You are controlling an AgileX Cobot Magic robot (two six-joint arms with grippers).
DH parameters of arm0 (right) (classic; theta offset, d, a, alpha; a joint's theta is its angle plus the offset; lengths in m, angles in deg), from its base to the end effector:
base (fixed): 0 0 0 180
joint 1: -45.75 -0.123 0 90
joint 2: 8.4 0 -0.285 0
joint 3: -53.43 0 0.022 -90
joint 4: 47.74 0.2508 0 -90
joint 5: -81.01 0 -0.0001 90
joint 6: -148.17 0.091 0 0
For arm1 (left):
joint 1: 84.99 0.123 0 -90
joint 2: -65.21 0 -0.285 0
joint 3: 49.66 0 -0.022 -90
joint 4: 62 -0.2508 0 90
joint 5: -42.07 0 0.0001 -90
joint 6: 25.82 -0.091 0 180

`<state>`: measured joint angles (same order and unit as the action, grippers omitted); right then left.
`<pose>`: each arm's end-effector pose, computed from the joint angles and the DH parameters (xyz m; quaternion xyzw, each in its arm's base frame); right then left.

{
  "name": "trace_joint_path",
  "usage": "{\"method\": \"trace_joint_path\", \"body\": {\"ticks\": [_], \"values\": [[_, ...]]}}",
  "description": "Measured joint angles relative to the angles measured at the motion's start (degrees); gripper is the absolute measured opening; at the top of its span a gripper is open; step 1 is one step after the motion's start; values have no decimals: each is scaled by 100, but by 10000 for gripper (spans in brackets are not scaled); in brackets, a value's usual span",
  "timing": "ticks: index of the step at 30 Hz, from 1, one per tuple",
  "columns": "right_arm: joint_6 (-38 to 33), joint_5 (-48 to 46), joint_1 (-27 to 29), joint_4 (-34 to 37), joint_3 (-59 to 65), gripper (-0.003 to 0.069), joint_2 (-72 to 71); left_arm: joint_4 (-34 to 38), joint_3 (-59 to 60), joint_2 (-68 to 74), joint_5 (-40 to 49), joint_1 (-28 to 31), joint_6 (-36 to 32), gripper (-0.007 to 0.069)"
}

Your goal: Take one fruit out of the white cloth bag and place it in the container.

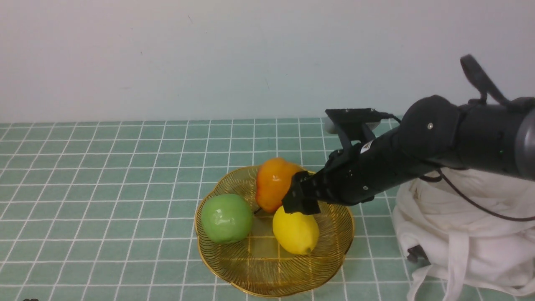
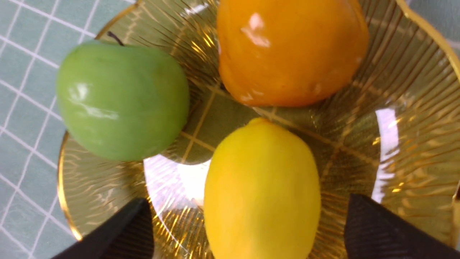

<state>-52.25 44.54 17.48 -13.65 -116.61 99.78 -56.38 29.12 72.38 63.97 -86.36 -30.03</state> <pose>0.3060 0.1990 0.2208 -0.2099 0.9288 0.2356 0.1944 0.0523 -0.0046 0.1704 0.0133 0.8076 -0.0270 0.5890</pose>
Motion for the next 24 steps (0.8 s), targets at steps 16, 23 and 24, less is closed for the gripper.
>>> {"method": "trace_joint_path", "body": {"ticks": [16, 23, 24], "values": [[2647, -776, -7, -3536, 25, -10, -4472, 0, 0, 0, 0, 0, 0, -8], [4230, -90, -7, -5233, 1722, -13, -6923, 0, 0, 0, 0, 0, 0, -8], [4311, -44, -7, -5293, 1888, -13, -7135, 0, 0, 0, 0, 0, 0, -8]]}}
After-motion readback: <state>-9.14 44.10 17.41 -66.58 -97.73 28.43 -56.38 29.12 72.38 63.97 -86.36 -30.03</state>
